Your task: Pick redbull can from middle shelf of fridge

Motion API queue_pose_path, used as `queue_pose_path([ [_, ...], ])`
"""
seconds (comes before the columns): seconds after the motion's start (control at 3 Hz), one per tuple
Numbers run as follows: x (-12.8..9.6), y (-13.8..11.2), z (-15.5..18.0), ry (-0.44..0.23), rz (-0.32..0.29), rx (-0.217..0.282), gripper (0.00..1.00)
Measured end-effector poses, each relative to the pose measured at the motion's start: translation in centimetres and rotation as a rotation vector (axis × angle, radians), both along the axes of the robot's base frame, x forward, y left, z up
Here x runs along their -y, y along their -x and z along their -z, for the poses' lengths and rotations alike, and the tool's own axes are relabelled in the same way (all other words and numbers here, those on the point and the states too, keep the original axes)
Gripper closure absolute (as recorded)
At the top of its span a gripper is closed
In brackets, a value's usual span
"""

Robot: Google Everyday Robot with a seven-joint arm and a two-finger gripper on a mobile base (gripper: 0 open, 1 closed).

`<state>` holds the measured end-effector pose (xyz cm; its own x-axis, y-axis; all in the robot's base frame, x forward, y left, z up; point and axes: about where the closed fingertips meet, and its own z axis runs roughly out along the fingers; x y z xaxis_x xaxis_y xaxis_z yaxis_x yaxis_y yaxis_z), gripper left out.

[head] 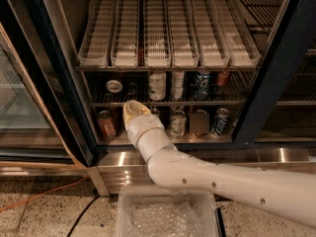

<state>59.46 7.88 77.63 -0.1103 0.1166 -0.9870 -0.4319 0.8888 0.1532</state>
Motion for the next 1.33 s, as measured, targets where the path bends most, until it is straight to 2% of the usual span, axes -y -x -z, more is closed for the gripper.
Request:
queue_pose_path([
  [0.33, 0.00, 0.00, 0.00, 0.000, 0.000, 0.000, 0.81],
  [1.33, 0.00, 0.00, 0.00, 0.000, 0.000, 0.000, 0.11],
])
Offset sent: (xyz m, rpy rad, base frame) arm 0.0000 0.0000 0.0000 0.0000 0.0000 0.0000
